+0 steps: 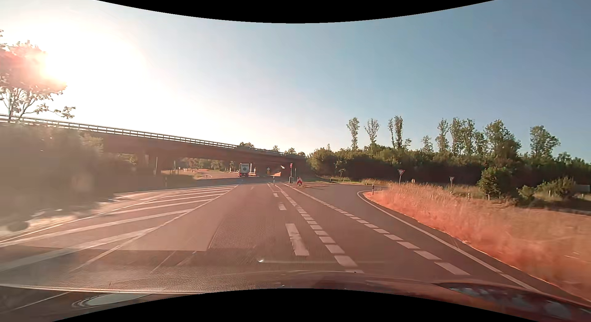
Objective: Follow the waypoints while adhering to traffic rules and regulations
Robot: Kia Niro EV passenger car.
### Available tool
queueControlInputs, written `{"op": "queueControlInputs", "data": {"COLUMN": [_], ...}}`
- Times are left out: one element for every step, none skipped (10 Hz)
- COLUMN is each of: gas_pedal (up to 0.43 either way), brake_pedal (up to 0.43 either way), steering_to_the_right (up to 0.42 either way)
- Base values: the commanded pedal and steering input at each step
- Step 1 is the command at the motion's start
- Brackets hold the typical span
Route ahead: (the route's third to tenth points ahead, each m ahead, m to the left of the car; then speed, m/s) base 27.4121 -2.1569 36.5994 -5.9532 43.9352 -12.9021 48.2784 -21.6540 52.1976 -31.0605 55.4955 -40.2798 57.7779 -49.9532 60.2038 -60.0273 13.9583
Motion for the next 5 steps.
{"op": "queueControlInputs", "data": {"gas_pedal": [0.000,0.000,0.000,0.000,0.000], "brake_pedal": [0.238,0.232,0.232,0.232,0.232], "steering_to_the_right": [0.031,0.034,0.039,0.041,0.041]}}
